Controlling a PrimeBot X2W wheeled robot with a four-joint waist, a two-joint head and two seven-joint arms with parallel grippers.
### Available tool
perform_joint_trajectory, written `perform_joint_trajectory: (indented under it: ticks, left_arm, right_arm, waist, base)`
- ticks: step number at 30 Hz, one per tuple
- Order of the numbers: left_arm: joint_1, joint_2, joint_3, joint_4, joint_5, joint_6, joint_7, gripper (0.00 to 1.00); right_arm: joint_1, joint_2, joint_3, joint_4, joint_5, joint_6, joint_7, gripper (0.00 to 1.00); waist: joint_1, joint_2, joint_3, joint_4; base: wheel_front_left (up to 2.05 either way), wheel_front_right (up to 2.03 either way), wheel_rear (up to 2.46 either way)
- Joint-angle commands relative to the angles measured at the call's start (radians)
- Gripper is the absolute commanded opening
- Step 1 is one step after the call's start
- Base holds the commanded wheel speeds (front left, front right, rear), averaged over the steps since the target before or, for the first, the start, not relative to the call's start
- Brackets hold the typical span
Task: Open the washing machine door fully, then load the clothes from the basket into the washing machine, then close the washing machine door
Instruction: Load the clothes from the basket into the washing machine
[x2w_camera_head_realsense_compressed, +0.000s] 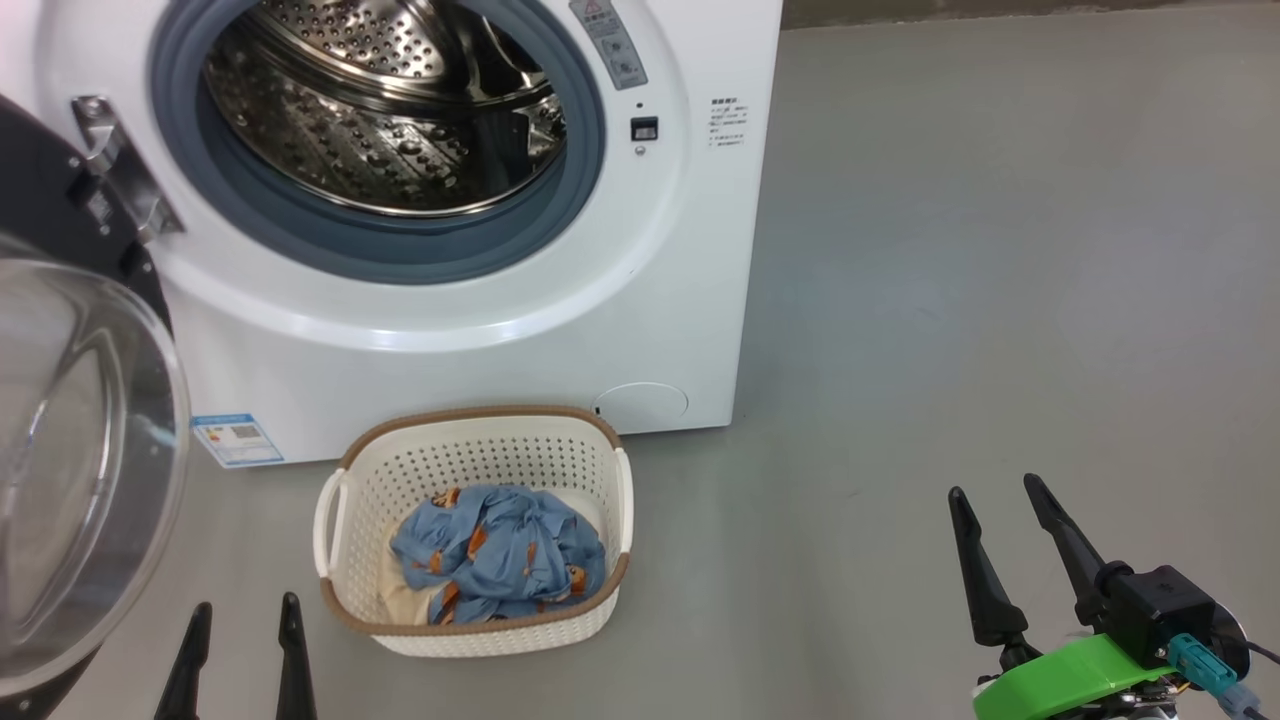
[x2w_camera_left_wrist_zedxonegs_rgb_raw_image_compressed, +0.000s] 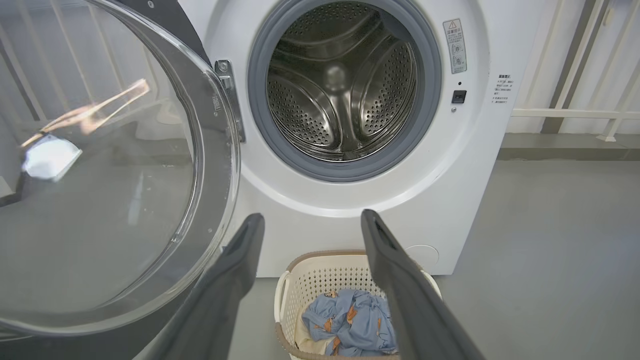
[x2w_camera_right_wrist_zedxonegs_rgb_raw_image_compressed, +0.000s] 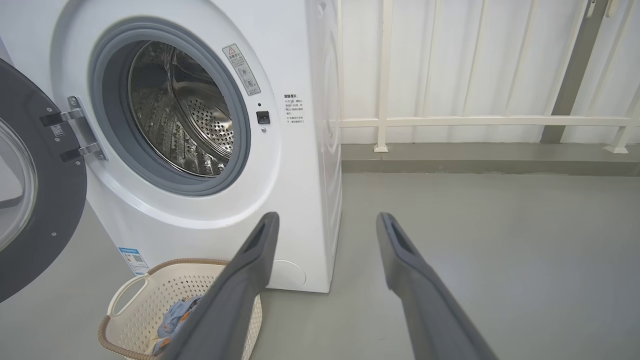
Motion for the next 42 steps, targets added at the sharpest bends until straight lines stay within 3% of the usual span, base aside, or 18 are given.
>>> perform_joint_trajectory:
  ticks: [1,19,42]
  left_arm:
    - [-0.042,0.013,0.034,-0.022,0.014,0.001,-0.005,1.0]
    - [-0.055,0.013,0.045,-0.036,0.027,0.024,-0.005,1.0]
    - [-0.047,0.013,0.033,-0.01,0.005,0.016,-0.005,1.0]
  right_arm:
    - [-0.01,-0.003,0.025,-0.024,-0.002,0.002,-0.012,1.0]
    - [-0.016,-0.002,0.023,-0.021,0.004,0.002,-0.012,1.0]
    - [-0.011,-0.008,0.028,-0.008,0.003,0.002,-0.012,1.0]
  waist:
    - [0.0,0.0,0.003,0.001]
    - [0.0,0.0,0.025,0.012]
    - [0.0,0.0,0.017,0.017]
  base:
    - [1.55,-0.87,-0.67]
    - [1.78,-1.46,-0.32]
    - [0.11,-0.11,0.0]
